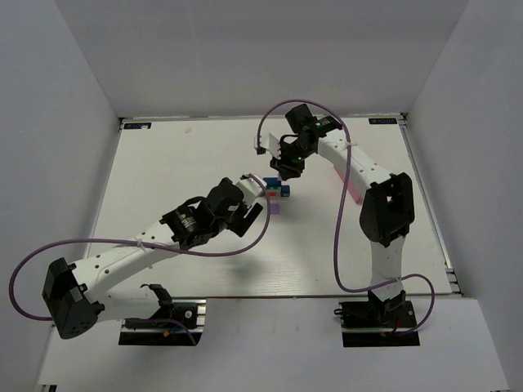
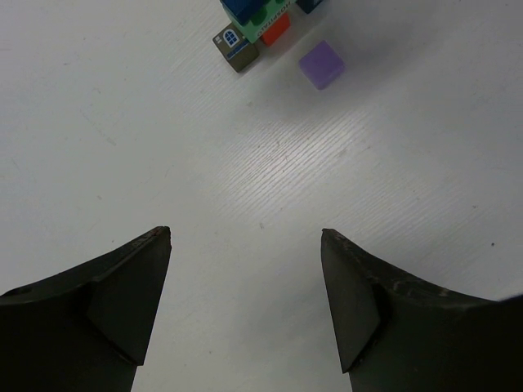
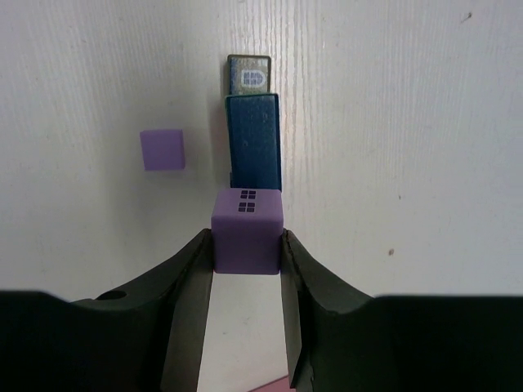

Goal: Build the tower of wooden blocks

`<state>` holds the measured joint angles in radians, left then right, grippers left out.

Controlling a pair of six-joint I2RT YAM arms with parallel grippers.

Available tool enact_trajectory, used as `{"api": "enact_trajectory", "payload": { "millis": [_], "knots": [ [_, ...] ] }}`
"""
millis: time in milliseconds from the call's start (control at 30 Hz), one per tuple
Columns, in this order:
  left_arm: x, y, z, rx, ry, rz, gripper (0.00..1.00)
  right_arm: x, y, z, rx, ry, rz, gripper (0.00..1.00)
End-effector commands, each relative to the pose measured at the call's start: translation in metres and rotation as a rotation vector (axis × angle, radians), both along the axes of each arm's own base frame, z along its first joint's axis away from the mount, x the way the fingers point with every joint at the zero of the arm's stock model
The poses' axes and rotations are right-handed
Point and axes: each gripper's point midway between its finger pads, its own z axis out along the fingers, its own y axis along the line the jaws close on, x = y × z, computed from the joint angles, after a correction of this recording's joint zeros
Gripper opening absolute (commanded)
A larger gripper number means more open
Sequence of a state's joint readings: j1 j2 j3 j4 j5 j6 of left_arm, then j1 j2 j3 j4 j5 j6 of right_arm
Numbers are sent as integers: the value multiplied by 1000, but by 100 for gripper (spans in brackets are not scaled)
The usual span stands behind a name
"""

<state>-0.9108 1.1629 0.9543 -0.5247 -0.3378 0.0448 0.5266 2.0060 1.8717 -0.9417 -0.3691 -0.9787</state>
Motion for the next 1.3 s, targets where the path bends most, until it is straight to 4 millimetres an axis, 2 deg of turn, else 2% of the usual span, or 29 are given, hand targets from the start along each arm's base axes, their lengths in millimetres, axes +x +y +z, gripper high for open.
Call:
{"api": "enact_trajectory", "payload": {
  "millis": [0,233,267,467,1267],
  "knots": [
    [2,6,17,-40,-44,23,84,1,13,21,24,-42,56,8],
    [2,6,17,-41,-44,23,84,1,31,12,8,-35,81,8],
    [2,6,17,-41,-44,23,84,2,30,5,-5,-23,81,8],
    [0,6,19,-51,-45,15,84,3,41,5,-13,-33,92,8],
    [0,6,19,-51,-45,15,84,13,42,-9,-50,-36,80,12]
  ]
}}
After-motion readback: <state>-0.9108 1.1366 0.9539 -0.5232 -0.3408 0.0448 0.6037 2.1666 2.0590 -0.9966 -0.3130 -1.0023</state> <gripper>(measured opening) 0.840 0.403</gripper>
